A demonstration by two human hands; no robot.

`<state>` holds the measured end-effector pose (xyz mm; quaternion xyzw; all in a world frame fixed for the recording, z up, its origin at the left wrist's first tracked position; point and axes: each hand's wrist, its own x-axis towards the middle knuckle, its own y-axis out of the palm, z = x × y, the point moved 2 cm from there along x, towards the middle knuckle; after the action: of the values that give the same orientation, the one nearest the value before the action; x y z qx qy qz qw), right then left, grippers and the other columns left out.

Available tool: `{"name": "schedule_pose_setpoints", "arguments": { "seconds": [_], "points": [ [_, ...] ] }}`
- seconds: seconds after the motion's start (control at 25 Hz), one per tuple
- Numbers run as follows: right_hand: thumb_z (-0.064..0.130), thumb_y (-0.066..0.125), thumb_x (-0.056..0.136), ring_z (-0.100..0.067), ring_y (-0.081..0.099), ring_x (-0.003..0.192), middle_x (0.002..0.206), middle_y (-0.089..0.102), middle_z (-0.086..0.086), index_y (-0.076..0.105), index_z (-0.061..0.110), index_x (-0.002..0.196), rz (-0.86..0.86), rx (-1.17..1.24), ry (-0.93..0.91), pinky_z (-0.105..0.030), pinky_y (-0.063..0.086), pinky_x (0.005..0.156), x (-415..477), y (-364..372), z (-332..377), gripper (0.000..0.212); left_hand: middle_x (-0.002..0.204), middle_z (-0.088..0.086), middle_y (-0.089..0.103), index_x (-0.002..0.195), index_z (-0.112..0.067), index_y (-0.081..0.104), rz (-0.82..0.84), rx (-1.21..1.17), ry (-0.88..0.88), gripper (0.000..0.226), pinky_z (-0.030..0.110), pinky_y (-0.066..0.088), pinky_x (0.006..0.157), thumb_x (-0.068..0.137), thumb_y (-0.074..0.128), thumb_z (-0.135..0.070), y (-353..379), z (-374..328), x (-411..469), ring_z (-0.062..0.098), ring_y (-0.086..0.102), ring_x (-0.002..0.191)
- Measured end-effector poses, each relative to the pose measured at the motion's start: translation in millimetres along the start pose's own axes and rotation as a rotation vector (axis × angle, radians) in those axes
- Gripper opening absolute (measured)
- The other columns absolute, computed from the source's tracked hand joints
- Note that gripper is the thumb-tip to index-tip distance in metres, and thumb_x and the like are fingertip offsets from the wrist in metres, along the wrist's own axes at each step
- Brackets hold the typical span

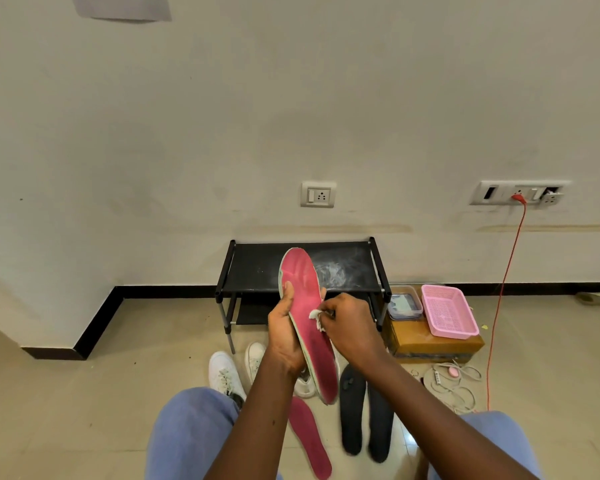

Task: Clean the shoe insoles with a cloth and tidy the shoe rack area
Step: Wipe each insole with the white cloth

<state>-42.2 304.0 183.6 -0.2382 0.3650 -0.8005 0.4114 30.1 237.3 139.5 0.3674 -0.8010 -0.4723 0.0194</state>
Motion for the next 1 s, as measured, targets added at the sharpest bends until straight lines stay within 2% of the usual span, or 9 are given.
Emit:
{"name": "schedule_pose_setpoints", "arguments": {
  "seconds": [0.12,0.24,0.36,0.44,0.56,0.6,0.72,0.88,1.0],
  "points": [
    [0.014,0.054,0.091,-0.021,0.062,0.082,0.096,0.065,-0.013,0.071,0.003,0.096,-0.046,-0.068,-0.021,-0.027,0.049,0.071,18,-3,-3,0.02,0.08,0.012,0.068,0.105,-0.005,0.066,0.019,0.021,-0.007,0.055,0.034,0.055,0.065,0.079,0.054,-0.052,3,6,-9,0.025,0.066,0.07],
    [0.014,0.054,0.092,-0.022,0.06,0.087,0.1,0.062,-0.013,0.07,0.005,0.1,-0.115,-0.063,-0.063,-0.028,0.047,0.075,29,-12,2,0.02,0.084,0.013,0.07,0.11,-0.007,0.064,0.048,-0.064,-0.034,0.061,0.034,0.058,0.062,0.084,0.044,-0.058,8,9,-13,0.026,0.069,0.072],
    [0.011,0.052,0.092,-0.022,0.059,0.093,0.101,0.064,-0.013,0.069,0.008,0.105,-0.126,-0.028,-0.136,-0.026,0.045,0.079,31,-15,10,0.021,0.092,0.015,0.071,0.11,-0.009,0.066,0.041,-0.093,-0.072,0.063,0.037,0.058,0.064,0.09,0.035,-0.06,11,14,-12,0.029,0.07,0.08],
    [0.009,0.05,0.093,-0.022,0.061,0.092,0.101,0.066,-0.013,0.069,0.009,0.106,-0.059,-0.06,-0.216,-0.029,0.048,0.082,26,-10,13,0.024,0.091,0.015,0.071,0.101,-0.008,0.071,0.014,-0.116,-0.062,0.061,0.038,0.058,0.069,0.092,0.035,-0.057,9,15,-10,0.029,0.07,0.082],
    [0.006,0.051,0.089,-0.023,0.062,0.09,0.1,0.068,-0.012,0.071,0.01,0.104,0.059,-0.067,-0.284,-0.035,0.049,0.083,14,-2,12,0.024,0.093,0.015,0.069,0.105,-0.006,0.066,-0.055,-0.107,-0.066,0.061,0.04,0.051,0.083,0.093,0.033,-0.057,1,13,-4,0.029,0.067,0.087],
    [0.004,0.053,0.088,-0.022,0.063,0.089,0.099,0.068,-0.01,0.071,0.01,0.102,0.093,-0.063,-0.285,-0.033,0.049,0.083,10,-1,11,0.024,0.09,0.015,0.069,0.106,-0.005,0.064,-0.073,-0.09,-0.074,0.062,0.04,0.051,0.082,0.093,0.032,-0.057,-1,12,-3,0.029,0.068,0.085],
    [0.0,0.054,0.084,-0.019,0.064,0.09,0.099,0.07,-0.007,0.073,0.011,0.099,0.181,-0.058,-0.277,-0.024,0.048,0.082,1,-2,7,0.027,0.08,0.016,0.07,0.103,-0.003,0.063,-0.089,-0.051,-0.102,0.064,0.034,0.058,0.067,0.095,0.029,-0.057,-3,9,-2,0.027,0.07,0.073],
    [0.006,0.058,0.085,-0.014,0.063,0.09,0.099,0.07,-0.003,0.073,0.014,0.1,0.142,-0.031,-0.214,-0.01,0.04,0.079,-1,-5,6,0.022,0.088,0.017,0.069,0.109,-0.002,0.064,-0.072,-0.032,-0.107,0.069,0.038,0.056,0.074,0.091,0.034,-0.062,1,7,-4,0.029,0.069,0.08],
    [0.007,0.054,0.087,-0.022,0.063,0.085,0.094,0.069,-0.009,0.072,0.011,0.098,0.081,-0.108,-0.232,-0.029,0.049,0.08,8,-4,7,0.021,0.083,0.018,0.069,0.106,-0.002,0.064,-0.066,-0.006,-0.119,0.056,0.038,0.059,0.068,0.094,0.04,-0.052,11,11,-11,0.029,0.07,0.076]
  ]
}}
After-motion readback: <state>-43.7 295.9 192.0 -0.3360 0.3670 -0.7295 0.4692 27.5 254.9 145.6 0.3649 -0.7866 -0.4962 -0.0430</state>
